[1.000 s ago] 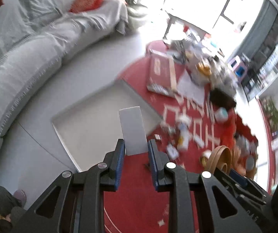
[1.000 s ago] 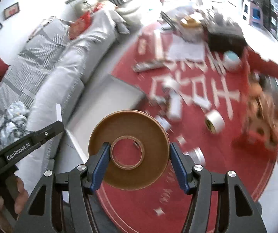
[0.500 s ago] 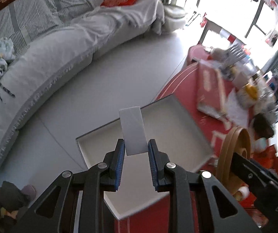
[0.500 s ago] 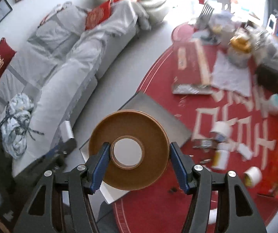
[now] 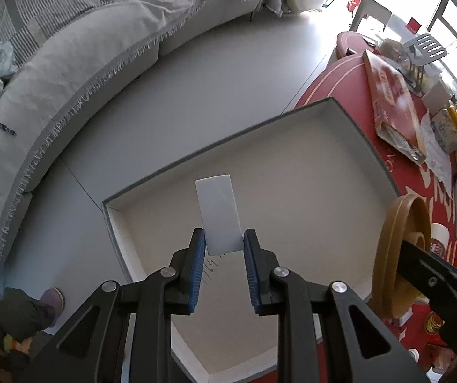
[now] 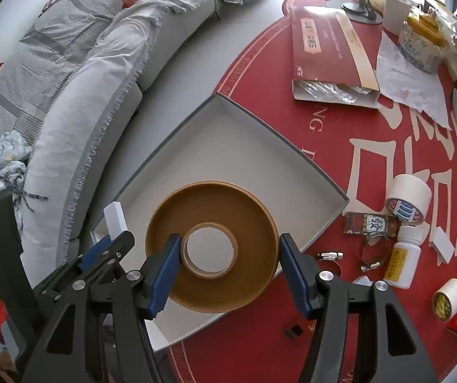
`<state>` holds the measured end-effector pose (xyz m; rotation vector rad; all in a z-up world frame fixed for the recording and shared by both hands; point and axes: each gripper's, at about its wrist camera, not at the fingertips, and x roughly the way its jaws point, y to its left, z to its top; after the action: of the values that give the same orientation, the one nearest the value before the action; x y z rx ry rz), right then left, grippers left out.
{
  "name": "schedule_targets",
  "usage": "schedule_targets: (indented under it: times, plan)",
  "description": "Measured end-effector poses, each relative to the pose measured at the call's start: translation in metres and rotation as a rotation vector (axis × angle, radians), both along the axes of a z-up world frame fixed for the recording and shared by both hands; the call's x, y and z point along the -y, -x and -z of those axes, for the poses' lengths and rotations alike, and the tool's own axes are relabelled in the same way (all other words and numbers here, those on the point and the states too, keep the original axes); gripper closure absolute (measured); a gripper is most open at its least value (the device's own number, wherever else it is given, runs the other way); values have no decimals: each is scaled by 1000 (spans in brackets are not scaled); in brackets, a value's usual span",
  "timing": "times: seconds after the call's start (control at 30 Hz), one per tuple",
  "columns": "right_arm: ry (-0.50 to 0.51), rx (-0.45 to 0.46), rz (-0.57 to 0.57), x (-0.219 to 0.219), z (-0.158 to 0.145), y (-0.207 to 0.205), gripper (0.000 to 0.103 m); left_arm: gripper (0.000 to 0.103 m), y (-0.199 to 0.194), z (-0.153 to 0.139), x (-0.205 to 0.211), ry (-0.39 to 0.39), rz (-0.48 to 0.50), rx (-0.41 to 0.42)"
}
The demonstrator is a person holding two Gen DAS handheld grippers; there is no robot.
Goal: Organize rigid objects
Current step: 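Carry the brown ring and white card into the grey box and release both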
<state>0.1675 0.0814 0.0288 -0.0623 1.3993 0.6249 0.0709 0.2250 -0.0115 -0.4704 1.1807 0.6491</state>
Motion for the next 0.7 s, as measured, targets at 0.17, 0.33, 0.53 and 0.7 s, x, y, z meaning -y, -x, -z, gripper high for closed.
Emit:
schedule_targets:
  times: [0.17,0.33,0.53,0.7]
  plan:
    - [15,-5,-2,-4,8,-5,41,77,-7,7,-2,8,7,-18]
    - [30,-5,-1,-7,14,-7,41,77,-11,14,-2,12,13,-33]
    - [48,-16,5,-10,25,-10,41,77,-14,24,-4,23,21,-52]
    - [65,-14,9,-10,30,-13,41,77,-15,32,-7,28,19,-66]
